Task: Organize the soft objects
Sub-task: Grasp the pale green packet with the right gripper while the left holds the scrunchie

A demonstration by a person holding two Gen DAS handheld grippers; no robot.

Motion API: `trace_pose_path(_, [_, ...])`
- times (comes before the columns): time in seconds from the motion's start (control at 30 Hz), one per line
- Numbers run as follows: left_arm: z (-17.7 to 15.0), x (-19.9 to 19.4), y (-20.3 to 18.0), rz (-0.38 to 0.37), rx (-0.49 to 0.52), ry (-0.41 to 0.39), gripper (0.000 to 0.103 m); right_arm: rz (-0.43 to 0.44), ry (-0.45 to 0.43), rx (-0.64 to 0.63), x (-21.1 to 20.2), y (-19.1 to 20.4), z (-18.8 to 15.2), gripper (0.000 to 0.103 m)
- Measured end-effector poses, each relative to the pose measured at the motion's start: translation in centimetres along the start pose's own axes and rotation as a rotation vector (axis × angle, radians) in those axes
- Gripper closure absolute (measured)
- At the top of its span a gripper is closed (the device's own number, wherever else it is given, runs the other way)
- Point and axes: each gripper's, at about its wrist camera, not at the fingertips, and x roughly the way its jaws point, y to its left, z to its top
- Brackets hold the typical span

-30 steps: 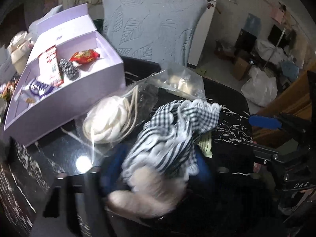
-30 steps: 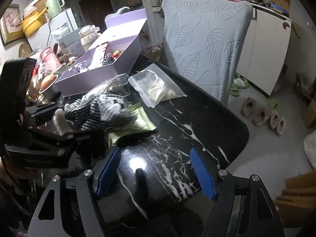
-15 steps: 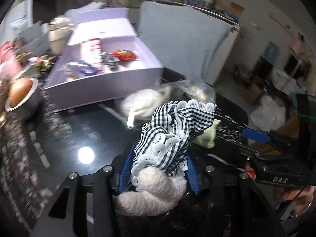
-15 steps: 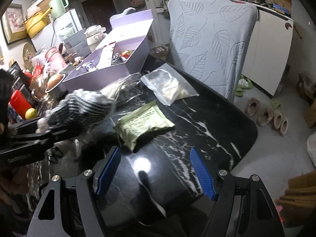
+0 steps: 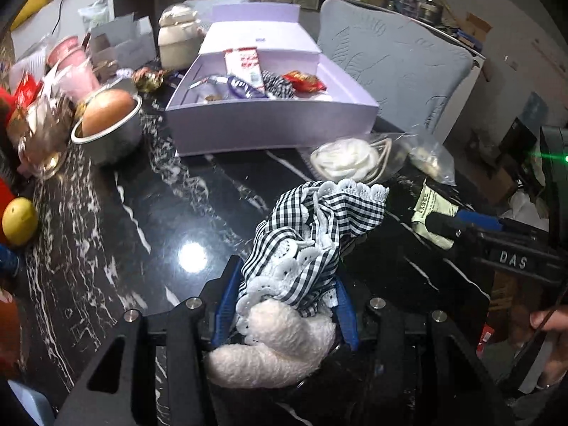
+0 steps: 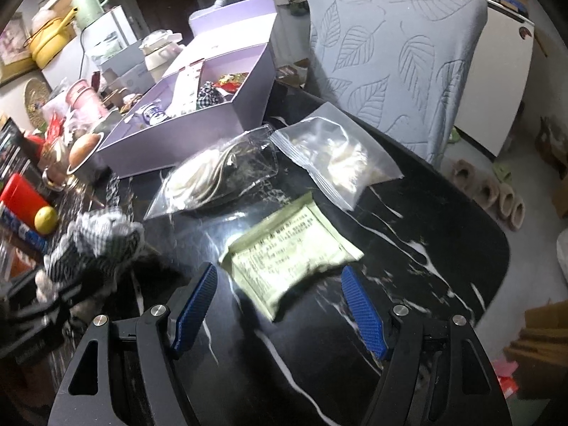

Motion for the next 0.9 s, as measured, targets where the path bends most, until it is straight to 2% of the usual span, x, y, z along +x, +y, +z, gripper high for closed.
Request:
trace_pose_path(0.07, [0.0,0.5,0.2,-0.003,-0.011,0.015,0.055,-0.006,0.003,0.003,0.4,0.3,0.3,0.023])
trace_pose_path(0.27, [0.0,0.9,0.2,-0.010,-0.007,0.021,0.052,-0.027,-0.001,0.029,1.5,0.9,1.5,0.021])
trace_pose_path(0.43, [-0.1,2.1,0.6,-0.034,-0.033,0.066,0.048,-0.084,0.000,-0.016,2.2,1.8,1.8,0.020])
trace_pose_path(0.63, [-0.5,2.3,0.2,-0.027,-0.002,0.050,0.047,-0.118,-0.029,-0.085,2.5,2.7,1.2,0.020])
trace_pose_path(0.7, [-0.5,2.5,0.0,-0.022,0.004,0.046,0.047,-0.142,-0.039,-0.122,2.5,3.0,0.9,0.024])
trace_pose_path(0.77, [-0.6,2.5,0.0,-0.022,0.004,0.042,0.047,-0.163,-0.050,-0.154,2.4,3.2,0.5,0.037])
trace_pose_path(0.8, [-0.6,2.5,-0.1,-0.022,0.004,0.040,0.047,-0.159,-0.063,-0.159,2.1,3.2,0.3,0.048])
trace_pose_path(0.9, [-0.8,2.5,-0.4,-0.006,0.025,0.033,0.047,-0.160,-0.069,-0.166,1.5,3.1,-0.3,0.055])
